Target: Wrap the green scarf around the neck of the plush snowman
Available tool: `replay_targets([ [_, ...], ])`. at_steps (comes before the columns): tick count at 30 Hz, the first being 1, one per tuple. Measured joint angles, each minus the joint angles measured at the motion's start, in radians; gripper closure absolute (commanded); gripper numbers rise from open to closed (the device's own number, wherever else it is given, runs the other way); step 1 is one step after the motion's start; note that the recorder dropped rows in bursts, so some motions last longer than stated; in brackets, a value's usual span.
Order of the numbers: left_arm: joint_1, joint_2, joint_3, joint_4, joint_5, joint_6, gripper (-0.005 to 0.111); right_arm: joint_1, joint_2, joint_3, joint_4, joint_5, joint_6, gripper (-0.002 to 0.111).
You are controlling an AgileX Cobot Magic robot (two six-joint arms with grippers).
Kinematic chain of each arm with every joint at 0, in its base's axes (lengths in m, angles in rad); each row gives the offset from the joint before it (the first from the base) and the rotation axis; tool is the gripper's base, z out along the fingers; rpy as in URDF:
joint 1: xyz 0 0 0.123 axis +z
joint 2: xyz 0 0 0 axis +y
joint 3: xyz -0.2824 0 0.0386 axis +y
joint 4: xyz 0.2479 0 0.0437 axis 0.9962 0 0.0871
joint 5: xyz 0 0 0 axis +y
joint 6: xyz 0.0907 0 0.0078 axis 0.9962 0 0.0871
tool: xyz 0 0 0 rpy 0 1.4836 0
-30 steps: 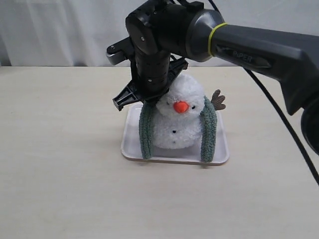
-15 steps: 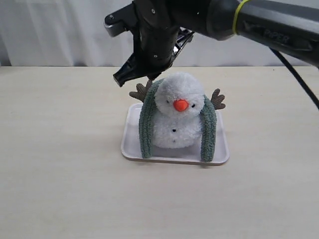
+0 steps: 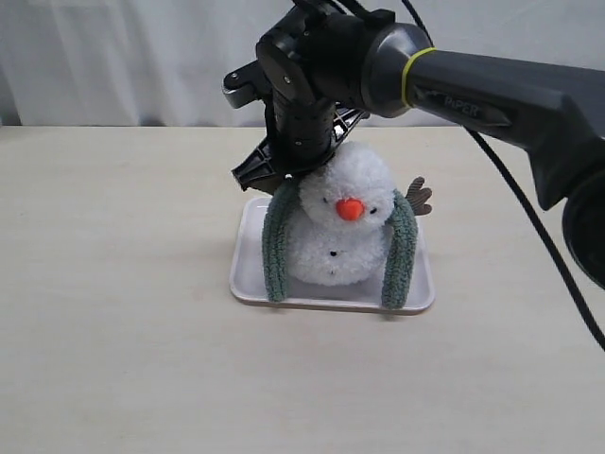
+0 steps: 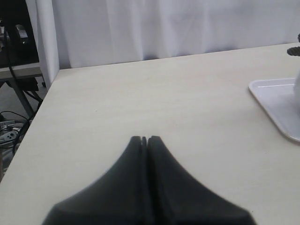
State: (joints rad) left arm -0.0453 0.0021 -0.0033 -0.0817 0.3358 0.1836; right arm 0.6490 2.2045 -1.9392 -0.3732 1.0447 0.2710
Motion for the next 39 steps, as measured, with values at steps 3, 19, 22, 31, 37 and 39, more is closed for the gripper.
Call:
replay_targets([
  [3,0.0,0.0,0.0,0.0,0.0,0.0,0.107,0.0,0.011,0.0,0.0,-0.002,0.0,0.104],
  [19,0.0,0.0,0.0,0.0,0.0,0.0,0.107,0.0,-0.145,0.0,0.146,0.022,-0.085,0.087],
  [22,0.0,0.0,0.0,0.0,0.0,0.0,0.107,0.005,-0.158,0.0,0.237,0.057,-0.138,0.064],
  [31,0.0,0.0,0.0,0.0,0.0,0.0,0.107,0.113,-0.203,0.118,0.213,0.118,-0.1,0.054],
  [37,0.0,0.0,0.0,0.0,0.0,0.0,0.107,0.166,-0.285,0.312,0.193,-0.012,-0.008,0.054],
  [39,0.0,0.0,0.0,0.0,0.0,0.0,0.107,0.166,-0.301,0.382,0.188,-0.043,0.015,0.054],
])
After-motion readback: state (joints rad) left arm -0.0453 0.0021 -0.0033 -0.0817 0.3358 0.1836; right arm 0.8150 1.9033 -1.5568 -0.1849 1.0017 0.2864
